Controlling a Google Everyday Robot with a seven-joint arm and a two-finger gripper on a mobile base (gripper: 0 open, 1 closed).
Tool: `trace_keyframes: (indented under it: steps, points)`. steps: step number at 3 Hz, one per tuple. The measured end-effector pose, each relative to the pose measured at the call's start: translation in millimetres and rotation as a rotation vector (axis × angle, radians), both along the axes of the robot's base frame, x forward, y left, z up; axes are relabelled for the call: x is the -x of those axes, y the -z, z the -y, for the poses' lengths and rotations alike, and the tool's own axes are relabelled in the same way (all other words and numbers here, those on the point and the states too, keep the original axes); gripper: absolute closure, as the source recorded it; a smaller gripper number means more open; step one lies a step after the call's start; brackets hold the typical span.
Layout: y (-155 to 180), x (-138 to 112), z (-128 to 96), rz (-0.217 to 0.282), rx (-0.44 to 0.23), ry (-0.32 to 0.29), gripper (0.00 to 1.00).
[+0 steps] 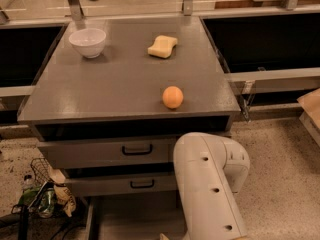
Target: Open bottom drawer
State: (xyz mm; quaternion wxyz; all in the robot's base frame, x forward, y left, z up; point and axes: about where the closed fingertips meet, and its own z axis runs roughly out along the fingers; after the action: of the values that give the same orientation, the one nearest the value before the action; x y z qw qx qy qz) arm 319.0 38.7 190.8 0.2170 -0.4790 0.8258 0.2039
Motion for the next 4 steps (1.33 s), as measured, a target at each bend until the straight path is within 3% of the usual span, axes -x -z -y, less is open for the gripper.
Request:
trace_keyframes:
  steps: [4]
  points:
    - [-6, 41, 7, -0.067, -0.071, -0.094, 0.0]
